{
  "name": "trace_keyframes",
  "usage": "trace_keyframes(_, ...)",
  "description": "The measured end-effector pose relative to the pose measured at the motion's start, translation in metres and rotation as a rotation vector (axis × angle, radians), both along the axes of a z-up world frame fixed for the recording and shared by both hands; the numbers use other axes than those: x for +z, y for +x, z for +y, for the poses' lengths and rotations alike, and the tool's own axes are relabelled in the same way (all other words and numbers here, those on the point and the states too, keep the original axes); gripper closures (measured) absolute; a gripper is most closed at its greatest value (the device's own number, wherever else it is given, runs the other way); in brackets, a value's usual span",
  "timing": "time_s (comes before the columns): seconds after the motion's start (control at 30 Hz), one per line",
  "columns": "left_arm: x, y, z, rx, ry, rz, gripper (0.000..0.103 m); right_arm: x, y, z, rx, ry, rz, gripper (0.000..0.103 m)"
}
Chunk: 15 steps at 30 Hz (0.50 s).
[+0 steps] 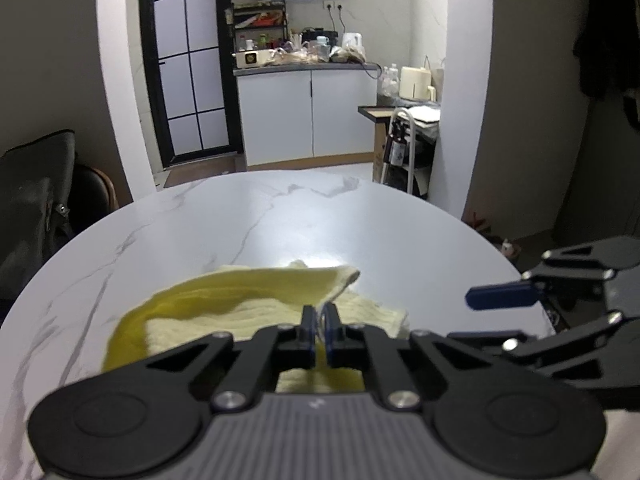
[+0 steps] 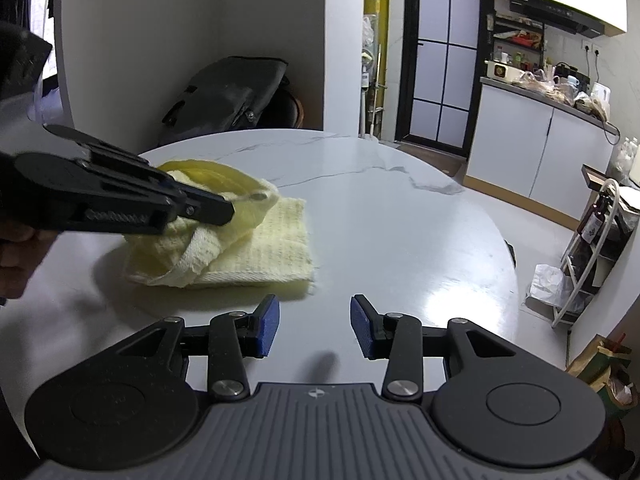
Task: Fold towel
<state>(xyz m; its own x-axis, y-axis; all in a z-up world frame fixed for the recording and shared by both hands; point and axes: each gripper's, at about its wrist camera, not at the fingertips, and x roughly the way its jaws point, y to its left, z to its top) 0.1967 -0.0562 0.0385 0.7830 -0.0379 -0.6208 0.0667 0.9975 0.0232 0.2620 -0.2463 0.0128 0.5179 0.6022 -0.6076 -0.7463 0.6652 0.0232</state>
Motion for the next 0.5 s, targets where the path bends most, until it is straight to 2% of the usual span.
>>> trace_keyframes(0.23,0.004,-0.014,0.019,0.030,-0.021,-0.010,0.098,-0.003,0.000,0.016,0.003,-0.020,0.006,0.058)
trace_keyframes(0.37,0.006,-0.022,0.027,0.042,-0.026,-0.018,0.098,-0.003,0.001,0.022,-0.003,-0.027,0.008,0.050)
trace_keyframes(0.5,0.008,-0.028,0.037,0.065,-0.029,-0.025,0.098,-0.004,-0.001,0.029,0.012,-0.043,-0.011,0.050)
